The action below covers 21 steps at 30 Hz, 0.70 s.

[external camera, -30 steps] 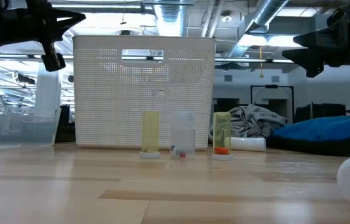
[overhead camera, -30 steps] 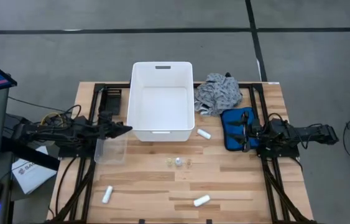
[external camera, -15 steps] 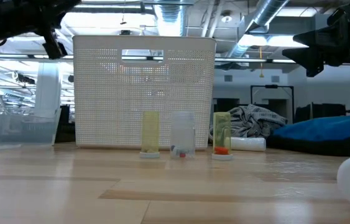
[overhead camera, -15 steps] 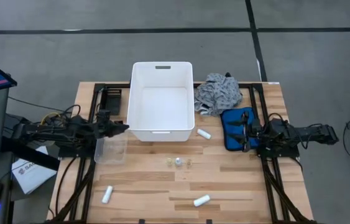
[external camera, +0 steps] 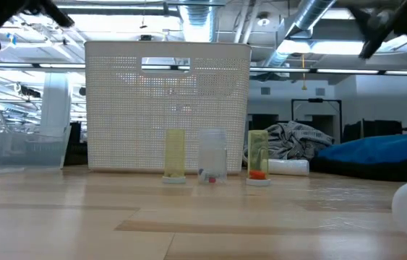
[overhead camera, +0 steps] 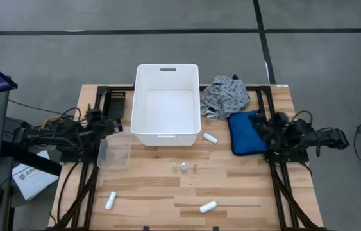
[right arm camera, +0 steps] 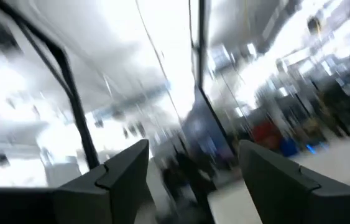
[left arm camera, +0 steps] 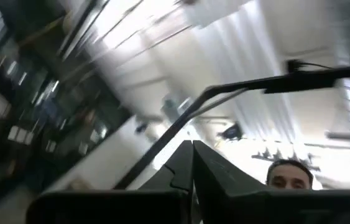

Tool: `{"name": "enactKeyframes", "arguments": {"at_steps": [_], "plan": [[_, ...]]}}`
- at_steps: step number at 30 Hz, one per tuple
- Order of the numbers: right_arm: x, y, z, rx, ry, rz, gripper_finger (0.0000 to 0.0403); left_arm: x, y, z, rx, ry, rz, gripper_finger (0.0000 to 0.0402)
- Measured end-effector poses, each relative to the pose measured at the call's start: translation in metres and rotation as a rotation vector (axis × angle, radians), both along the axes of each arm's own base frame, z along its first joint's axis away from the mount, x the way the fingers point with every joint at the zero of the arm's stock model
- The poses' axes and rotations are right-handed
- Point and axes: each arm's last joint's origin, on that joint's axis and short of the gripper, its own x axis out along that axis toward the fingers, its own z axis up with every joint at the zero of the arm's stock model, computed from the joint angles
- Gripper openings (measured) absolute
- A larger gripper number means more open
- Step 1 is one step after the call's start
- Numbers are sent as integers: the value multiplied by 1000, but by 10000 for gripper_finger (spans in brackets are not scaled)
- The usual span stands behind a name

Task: Pick & Place Medicine items
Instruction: Put the patient gown into the white bin

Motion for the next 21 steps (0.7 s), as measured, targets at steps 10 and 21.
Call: {"name": "enactKeyframes", "arguments": {"at_steps": [10,21], "plan": [[-29,-8,23,228,-394,-110,244,-32,1,73,311,-345,491,1],[-35,-8,41,223,-431,-83,244,-38,1,123,443,-370,687,1]]}}
